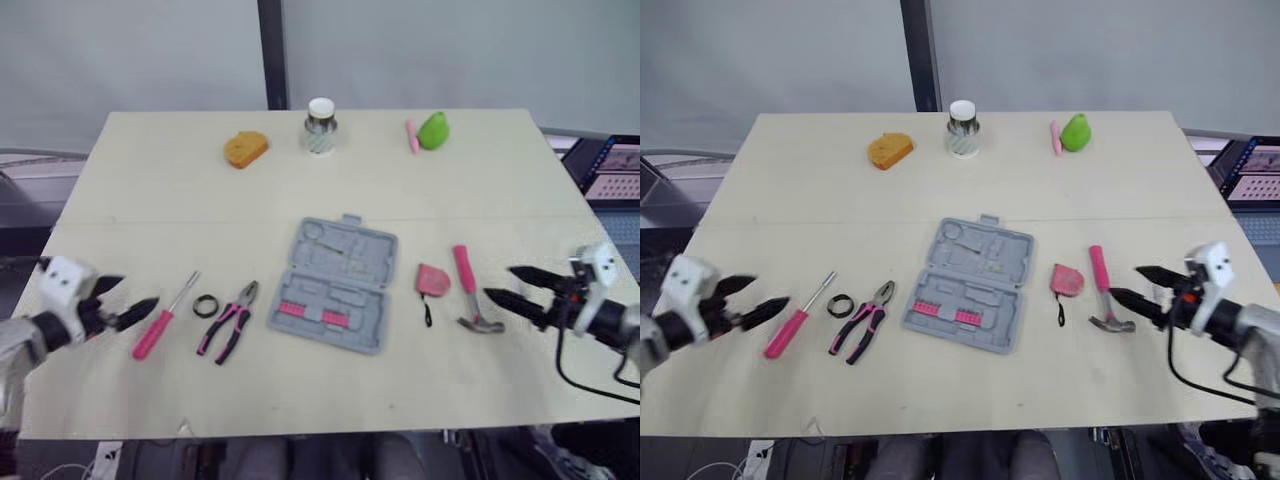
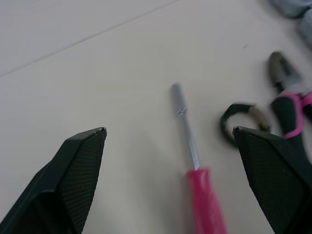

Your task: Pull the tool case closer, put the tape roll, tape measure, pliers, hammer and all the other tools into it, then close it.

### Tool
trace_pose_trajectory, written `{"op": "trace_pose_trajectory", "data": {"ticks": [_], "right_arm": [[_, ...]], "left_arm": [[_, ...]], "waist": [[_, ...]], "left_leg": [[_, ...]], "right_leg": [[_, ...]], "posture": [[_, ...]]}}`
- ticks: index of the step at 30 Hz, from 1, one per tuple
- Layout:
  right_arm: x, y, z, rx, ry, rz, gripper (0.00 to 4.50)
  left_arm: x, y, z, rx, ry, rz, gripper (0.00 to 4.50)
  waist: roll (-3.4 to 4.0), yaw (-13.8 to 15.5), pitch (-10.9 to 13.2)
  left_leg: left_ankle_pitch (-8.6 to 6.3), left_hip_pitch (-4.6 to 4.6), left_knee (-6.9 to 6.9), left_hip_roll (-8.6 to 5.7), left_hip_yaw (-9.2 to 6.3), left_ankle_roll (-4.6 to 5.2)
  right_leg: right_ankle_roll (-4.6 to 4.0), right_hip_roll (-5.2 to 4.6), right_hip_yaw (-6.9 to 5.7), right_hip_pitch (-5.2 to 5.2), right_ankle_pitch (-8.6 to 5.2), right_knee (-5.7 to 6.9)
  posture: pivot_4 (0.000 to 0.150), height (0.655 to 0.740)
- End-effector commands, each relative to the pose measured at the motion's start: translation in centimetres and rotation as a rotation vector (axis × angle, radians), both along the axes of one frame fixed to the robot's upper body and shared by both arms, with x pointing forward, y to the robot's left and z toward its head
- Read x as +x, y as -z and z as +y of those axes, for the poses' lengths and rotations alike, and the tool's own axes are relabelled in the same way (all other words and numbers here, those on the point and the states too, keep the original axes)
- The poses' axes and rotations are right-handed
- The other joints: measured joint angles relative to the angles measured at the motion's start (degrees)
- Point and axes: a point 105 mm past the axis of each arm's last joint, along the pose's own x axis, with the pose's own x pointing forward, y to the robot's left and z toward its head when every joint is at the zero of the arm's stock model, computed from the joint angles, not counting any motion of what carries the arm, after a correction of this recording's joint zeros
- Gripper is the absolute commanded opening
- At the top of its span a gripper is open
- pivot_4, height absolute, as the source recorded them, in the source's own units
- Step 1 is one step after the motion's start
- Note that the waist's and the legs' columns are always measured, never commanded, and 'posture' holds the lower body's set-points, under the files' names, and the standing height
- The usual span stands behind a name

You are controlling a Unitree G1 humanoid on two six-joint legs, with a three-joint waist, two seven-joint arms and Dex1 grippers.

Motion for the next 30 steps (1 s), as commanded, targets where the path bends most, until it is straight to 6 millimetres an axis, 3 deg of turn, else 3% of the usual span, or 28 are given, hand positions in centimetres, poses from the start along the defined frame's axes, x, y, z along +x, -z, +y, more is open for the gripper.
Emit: {"op": "trace_pose_trajectory", "data": {"ticks": [1,3,7,10,13,16,23,30], "right_arm": [[0.1,0.5,3.6,-0.056,-0.049,-0.003,4.50],[0.7,1.7,4.9,-0.113,-0.034,0.007,4.50],[1.5,2.7,6.5,-0.169,0.002,0.010,3.17],[2.0,3.0,7.2,-0.187,0.028,0.014,1.59],[2.3,3.3,8.3,-0.186,0.033,0.023,0.01],[2.6,4.0,9.2,-0.214,0.035,0.039,0.00],[3.8,4.9,9.8,-0.252,0.102,0.062,0.00],[4.1,5.2,10.4,-0.261,0.100,0.067,0.00]], "left_arm": [[1.7,-0.7,-4.5,-0.001,0.151,-0.013,4.45],[3.3,-1.1,-6.9,0.001,0.224,-0.030,4.45],[6.0,-1.1,-9.8,0.038,0.300,-0.055,4.50],[7.3,-0.7,-11.2,0.032,0.341,-0.046,3.19],[8.1,0.5,-12.2,0.070,0.380,-0.017,1.51],[8.6,1.5,-13.0,0.100,0.410,0.005,0.05],[9.7,3.3,-14.2,0.129,0.437,0.030,0.05],[10.0,3.8,-15.1,0.121,0.450,0.024,0.05]], "waist": [[0.00,0.12,0.00],[0.00,0.34,0.00],[-0.01,0.28,0.00],[-0.01,-0.13,0.00],[-0.01,-0.74,0.00],[-0.01,-1.12,0.00],[-0.02,-1.10,0.00],[-0.02,-1.20,0.00]], "left_leg": [[0.00,0.00,0.00,-0.01,0.01,0.00],[0.00,0.00,0.02,-0.04,0.02,0.00],[0.00,-0.03,0.08,-0.07,0.01,0.00],[0.00,-0.04,0.04,-0.07,0.03,0.00],[0.00,-0.04,-0.02,-0.05,0.03,0.00],[0.00,-0.05,-0.04,-0.04,0.02,0.00],[0.00,-0.23,0.02,-0.04,0.07,0.00],[0.00,-0.26,0.01,-0.04,0.07,0.00]], "right_leg": [[0.00,0.00,0.00,-0.03,0.00,0.04],[0.00,0.00,0.00,-0.04,0.00,0.10],[0.00,0.00,-0.01,-0.16,0.00,0.34],[0.00,-0.01,-0.05,-0.24,0.00,0.41],[0.00,0.00,-0.17,-0.28,0.00,0.45],[0.00,-0.01,-0.25,-0.31,0.00,0.48],[0.00,-0.05,-0.26,-0.68,0.00,0.76],[0.00,-0.07,-0.28,-0.78,0.00,0.84]], "posture": [[0.150,0.7400],[0.150,0.7400],[0.150,0.7400],[0.150,0.7400],[0.150,0.7400],[0.150,0.7400],[0.150,0.7400],[0.150,0.7400]]}}
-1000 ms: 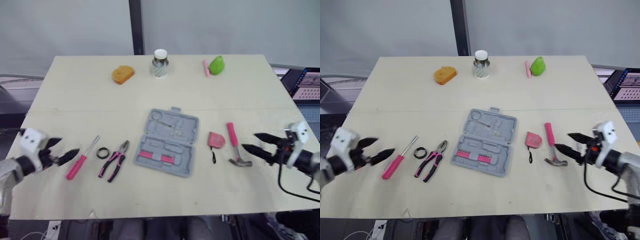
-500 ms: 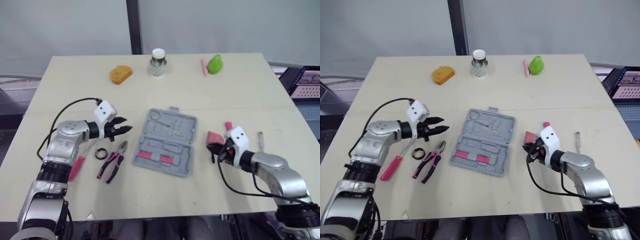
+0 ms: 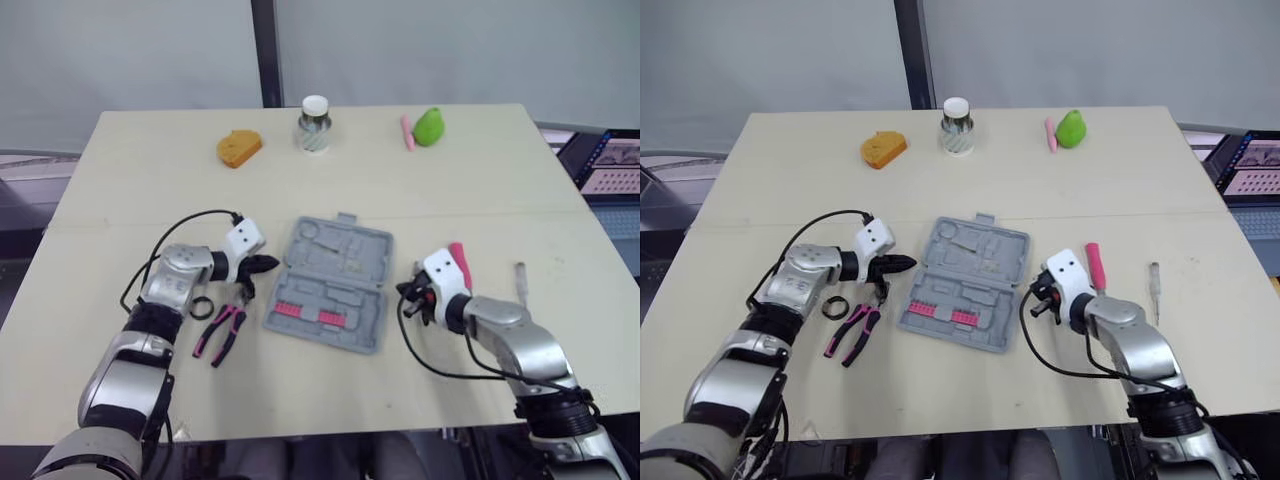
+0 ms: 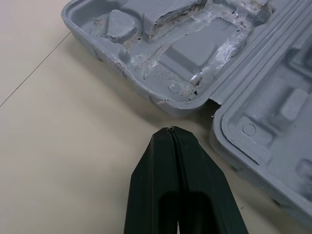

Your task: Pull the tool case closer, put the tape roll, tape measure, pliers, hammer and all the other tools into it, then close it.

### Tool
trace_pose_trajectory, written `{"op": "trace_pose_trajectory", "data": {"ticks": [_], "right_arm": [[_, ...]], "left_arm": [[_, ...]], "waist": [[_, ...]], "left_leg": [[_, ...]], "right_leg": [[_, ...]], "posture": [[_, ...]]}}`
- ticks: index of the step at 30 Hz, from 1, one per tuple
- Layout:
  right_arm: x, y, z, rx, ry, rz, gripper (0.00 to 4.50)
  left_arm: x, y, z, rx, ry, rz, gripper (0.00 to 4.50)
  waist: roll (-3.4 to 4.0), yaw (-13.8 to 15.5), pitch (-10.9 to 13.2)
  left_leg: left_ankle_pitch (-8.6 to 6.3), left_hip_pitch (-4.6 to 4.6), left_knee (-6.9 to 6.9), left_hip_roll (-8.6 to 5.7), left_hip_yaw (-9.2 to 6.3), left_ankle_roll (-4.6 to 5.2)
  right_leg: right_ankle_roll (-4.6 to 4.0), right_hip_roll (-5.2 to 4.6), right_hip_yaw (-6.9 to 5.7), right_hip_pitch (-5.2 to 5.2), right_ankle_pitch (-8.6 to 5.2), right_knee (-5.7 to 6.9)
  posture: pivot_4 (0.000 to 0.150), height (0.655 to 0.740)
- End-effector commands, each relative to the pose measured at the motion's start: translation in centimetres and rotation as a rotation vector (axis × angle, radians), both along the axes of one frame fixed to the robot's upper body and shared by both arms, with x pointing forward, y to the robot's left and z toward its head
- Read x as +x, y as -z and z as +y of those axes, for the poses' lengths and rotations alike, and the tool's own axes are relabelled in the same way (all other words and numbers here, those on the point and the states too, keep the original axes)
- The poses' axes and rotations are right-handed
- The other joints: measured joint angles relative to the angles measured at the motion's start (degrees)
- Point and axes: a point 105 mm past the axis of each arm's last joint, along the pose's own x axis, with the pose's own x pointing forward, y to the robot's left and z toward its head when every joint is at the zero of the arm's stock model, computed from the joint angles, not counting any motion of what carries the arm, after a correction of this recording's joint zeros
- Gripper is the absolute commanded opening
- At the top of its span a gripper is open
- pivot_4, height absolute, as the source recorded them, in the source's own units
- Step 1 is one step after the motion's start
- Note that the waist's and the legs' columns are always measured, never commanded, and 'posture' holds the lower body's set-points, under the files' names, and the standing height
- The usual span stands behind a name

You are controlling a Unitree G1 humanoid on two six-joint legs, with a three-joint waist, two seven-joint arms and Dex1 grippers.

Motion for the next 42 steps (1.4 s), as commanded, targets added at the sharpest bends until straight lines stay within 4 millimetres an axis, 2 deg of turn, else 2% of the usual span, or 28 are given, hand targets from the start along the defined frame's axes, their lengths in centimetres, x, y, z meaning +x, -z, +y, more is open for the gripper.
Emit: {"op": "trace_pose_trajectory", "data": {"ticks": [1,15,23,28,31,37,42], "right_arm": [[0.1,-0.3,0.4,-0.003,-0.009,-0.018,0.00],[0.1,0.0,2.4,0.020,-0.083,-0.003,0.00],[-1.6,-0.3,3.9,0.034,-0.206,0.011,0.00],[-3.6,-0.3,4.5,0.032,-0.296,0.040,0.00],[-4.1,-0.2,4.4,0.022,-0.304,0.045,0.00],[-4.6,0.2,4.3,0.014,-0.319,0.067,0.00],[-4.7,0.1,4.5,0.014,-0.331,0.068,0.00]], "left_arm": [[0.2,-0.7,-0.6,-0.012,0.022,-0.034,0.05],[-1.0,0.4,-2.4,-0.061,0.082,0.014,0.05],[-3.2,1.0,-2.8,-0.064,0.154,0.085,0.05],[-6.1,1.7,-2.4,-0.028,0.202,0.153,0.05],[-7.6,2.1,-1.8,-0.003,0.205,0.174,0.05],[-9.4,3.0,-0.7,0.014,0.170,0.227,0.05],[-9.5,2.8,-0.4,0.018,0.150,0.215,0.05]], "waist": [[0.00,0.00,0.00],[0.00,0.00,0.00],[0.00,-0.11,-0.01],[0.01,-0.39,-0.01],[0.01,-0.46,-0.01],[0.01,-0.08,-0.02],[0.01,0.12,-0.02]], "left_leg": [[0.00,-0.01,0.00,0.00,0.00,0.00],[0.00,-0.01,0.02,0.00,-0.01,0.00],[0.00,0.00,0.02,0.01,-0.01,0.00],[0.00,0.00,0.00,0.02,-0.02,0.00],[0.00,0.01,0.00,0.03,-0.04,0.00],[0.00,0.01,0.03,0.02,-0.04,0.00],[0.00,0.01,0.06,0.02,-0.03,0.00]], "right_leg": [[0.00,0.00,0.00,-0.01,0.00,0.00],[0.00,0.00,0.00,-0.01,0.00,0.02],[0.00,0.00,0.00,-0.01,0.00,0.03],[0.00,-0.01,0.01,-0.01,0.00,0.03],[0.00,0.00,0.03,0.00,0.00,0.03],[0.00,0.00,0.07,0.03,0.00,0.02],[0.00,0.00,0.08,0.04,0.00,0.02]], "posture": [[0.150,0.7400],[0.150,0.7400],[0.150,0.7400],[0.150,0.7400],[0.150,0.7400],[0.150,0.7400],[0.150,0.7400]]}}
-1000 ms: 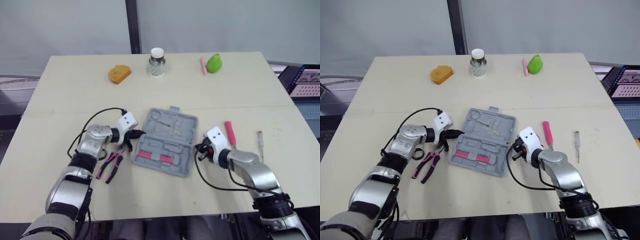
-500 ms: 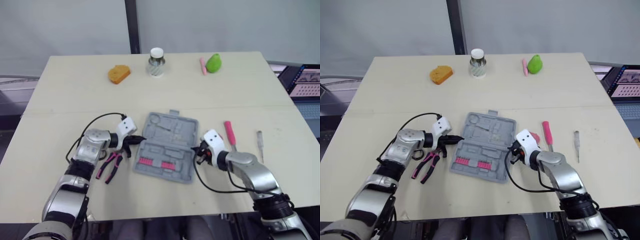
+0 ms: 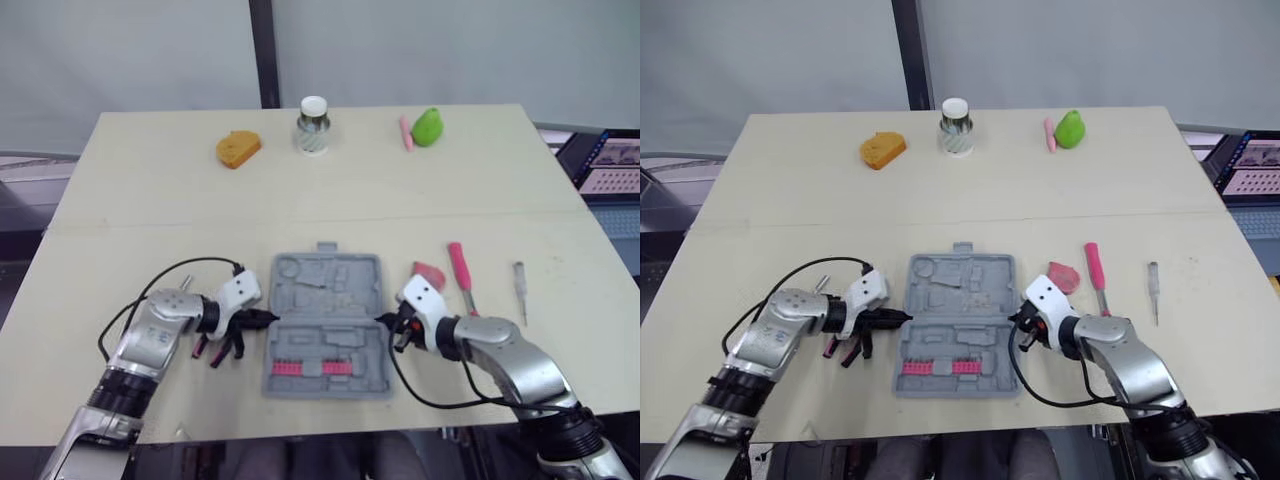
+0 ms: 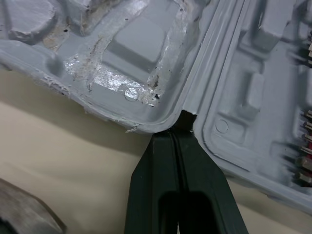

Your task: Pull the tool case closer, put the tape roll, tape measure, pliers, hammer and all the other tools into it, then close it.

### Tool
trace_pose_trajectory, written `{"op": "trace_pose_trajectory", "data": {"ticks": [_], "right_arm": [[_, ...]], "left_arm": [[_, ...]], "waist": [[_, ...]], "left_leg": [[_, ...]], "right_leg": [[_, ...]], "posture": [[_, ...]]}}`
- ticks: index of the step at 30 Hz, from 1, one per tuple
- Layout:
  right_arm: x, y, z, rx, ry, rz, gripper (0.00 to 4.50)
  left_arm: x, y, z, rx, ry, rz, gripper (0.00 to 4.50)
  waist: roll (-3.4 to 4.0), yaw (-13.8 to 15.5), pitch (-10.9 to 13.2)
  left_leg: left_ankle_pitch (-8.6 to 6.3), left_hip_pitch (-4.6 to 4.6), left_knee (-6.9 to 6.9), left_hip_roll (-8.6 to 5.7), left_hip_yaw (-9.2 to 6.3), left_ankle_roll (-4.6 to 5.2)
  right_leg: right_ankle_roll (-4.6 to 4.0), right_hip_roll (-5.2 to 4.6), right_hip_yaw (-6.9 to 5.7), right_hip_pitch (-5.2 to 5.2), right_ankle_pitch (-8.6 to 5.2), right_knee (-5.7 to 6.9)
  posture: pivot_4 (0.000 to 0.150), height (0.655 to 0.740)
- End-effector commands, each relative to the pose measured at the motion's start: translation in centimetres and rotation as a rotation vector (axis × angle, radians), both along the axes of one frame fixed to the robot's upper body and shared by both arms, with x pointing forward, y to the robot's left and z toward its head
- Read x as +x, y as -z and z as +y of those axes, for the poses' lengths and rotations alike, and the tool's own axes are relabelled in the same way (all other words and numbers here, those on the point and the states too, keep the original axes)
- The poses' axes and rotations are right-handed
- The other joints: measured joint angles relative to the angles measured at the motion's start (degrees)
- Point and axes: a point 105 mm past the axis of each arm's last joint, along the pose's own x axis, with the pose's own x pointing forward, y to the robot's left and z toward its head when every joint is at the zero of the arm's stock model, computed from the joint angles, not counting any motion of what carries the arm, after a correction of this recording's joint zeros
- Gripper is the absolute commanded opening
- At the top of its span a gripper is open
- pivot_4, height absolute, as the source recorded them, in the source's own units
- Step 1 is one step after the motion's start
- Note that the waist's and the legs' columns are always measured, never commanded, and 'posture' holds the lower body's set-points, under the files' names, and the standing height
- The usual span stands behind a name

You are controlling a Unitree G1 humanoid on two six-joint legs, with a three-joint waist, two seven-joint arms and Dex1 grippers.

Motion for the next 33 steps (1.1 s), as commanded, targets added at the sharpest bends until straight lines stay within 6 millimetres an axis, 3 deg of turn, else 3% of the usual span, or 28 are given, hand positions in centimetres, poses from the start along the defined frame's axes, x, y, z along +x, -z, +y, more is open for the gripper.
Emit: {"op": "trace_pose_trajectory", "data": {"ticks": [1,5,14,25,33], "right_arm": [[-0.7,-1.2,1.5,0.041,-0.083,-0.032,0.00],[-0.9,-1.2,1.2,0.034,-0.095,-0.022,0.00],[-2.8,-1.1,2.0,0.046,-0.176,0.024,0.00],[-5.2,-0.4,2.3,0.047,-0.241,0.106,0.00],[-6.4,0.0,2.3,0.041,-0.268,0.151,0.00]], "left_arm": [[-0.5,-0.1,-0.4,0.007,0.021,-0.008,0.05],[-0.1,-0.2,0.3,0.020,-0.015,-0.019,0.05],[-3.4,0.5,-1.3,0.001,0.072,0.049,0.05],[-7.1,1.0,-0.4,0.044,0.081,0.123,0.05],[-8.3,1.3,-0.6,0.042,0.084,0.155,0.05]], "waist": [[0.00,0.02,0.00],[0.00,-0.01,0.00],[0.00,-0.02,0.00],[0.00,0.11,0.00],[0.00,0.25,0.00]], "left_leg": [[0.00,0.00,0.00,0.00,0.00,0.00],[0.00,0.00,-0.01,0.00,0.00,0.00],[0.00,0.00,-0.05,0.01,0.00,0.00],[0.00,0.00,-0.04,0.01,0.02,0.00],[0.00,0.01,-0.03,0.00,0.03,0.00]], "right_leg": [[0.00,0.00,0.00,0.00,0.00,0.00],[0.00,0.00,0.00,-0.01,0.00,0.00],[0.00,0.00,0.01,-0.01,0.00,-0.01],[0.00,0.00,0.13,0.00,0.00,-0.05],[0.00,0.00,0.18,0.03,0.00,-0.07]], "posture": [[0.150,0.7400],[0.150,0.7400],[0.150,0.7400],[0.150,0.7400],[0.150,0.7400]]}}
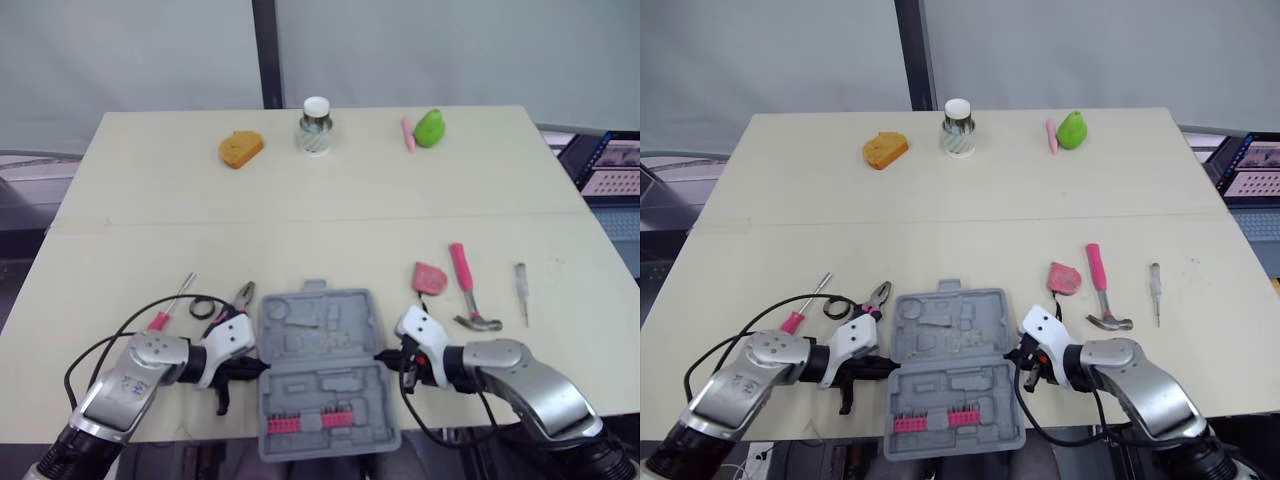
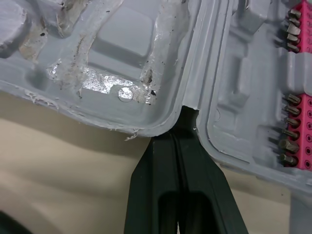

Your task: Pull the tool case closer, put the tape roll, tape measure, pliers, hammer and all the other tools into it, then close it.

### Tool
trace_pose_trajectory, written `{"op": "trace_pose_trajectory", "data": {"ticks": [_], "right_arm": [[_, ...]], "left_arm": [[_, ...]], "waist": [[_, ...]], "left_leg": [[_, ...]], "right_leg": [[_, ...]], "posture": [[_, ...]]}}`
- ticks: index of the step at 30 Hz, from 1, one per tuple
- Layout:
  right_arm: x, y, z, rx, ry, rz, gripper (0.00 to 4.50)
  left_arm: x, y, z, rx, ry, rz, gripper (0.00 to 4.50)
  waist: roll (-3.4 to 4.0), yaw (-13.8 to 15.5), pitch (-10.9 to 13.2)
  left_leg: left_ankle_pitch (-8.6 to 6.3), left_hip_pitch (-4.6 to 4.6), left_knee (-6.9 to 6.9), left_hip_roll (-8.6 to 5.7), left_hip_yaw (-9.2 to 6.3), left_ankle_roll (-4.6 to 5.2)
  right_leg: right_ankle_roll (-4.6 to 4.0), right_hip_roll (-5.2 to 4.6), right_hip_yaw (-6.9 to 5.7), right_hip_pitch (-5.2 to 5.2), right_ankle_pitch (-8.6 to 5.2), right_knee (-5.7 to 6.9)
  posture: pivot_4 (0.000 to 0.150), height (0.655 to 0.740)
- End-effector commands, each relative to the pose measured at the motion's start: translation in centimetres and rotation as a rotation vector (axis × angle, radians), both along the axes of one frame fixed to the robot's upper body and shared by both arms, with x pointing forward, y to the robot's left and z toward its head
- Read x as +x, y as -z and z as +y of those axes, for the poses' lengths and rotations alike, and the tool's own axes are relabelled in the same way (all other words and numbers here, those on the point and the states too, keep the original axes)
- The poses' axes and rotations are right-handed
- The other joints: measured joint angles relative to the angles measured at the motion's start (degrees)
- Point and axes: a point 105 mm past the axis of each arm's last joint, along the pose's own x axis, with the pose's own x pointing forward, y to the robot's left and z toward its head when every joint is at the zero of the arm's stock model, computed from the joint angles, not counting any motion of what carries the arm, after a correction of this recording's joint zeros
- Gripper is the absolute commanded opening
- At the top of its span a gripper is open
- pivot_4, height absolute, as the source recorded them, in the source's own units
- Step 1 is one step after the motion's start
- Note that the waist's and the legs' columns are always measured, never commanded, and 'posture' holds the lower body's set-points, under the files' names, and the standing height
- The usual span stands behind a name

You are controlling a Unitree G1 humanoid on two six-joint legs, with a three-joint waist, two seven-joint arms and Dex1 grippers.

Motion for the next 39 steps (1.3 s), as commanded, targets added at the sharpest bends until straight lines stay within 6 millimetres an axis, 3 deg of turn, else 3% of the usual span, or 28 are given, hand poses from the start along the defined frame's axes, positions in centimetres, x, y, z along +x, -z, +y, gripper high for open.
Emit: {"op": "trace_pose_trajectory", "data": {"ticks": [1,39], "right_arm": [[-1.1,-1.2,1.6,0.059,-0.089,-0.015,0.00],[-1.5,-0.3,1.1,0.040,-0.067,0.014,0.00]], "left_arm": [[-0.9,-0.1,-1.2,-0.040,0.044,0.016,0.05],[-1.7,0.6,-1.2,-0.030,0.044,0.054,0.05]], "waist": [[0.00,-0.02,0.00],[0.00,0.05,-0.01]], "left_leg": [[0.00,0.00,0.00,0.00,0.00,0.00],[0.00,0.01,0.00,0.00,0.02,0.00]], "right_leg": [[0.00,0.00,0.00,0.00,0.00,0.00],[0.00,0.00,0.01,0.01,0.00,-0.02]], "posture": [[0.150,0.7400],[0.150,0.7400]]}}
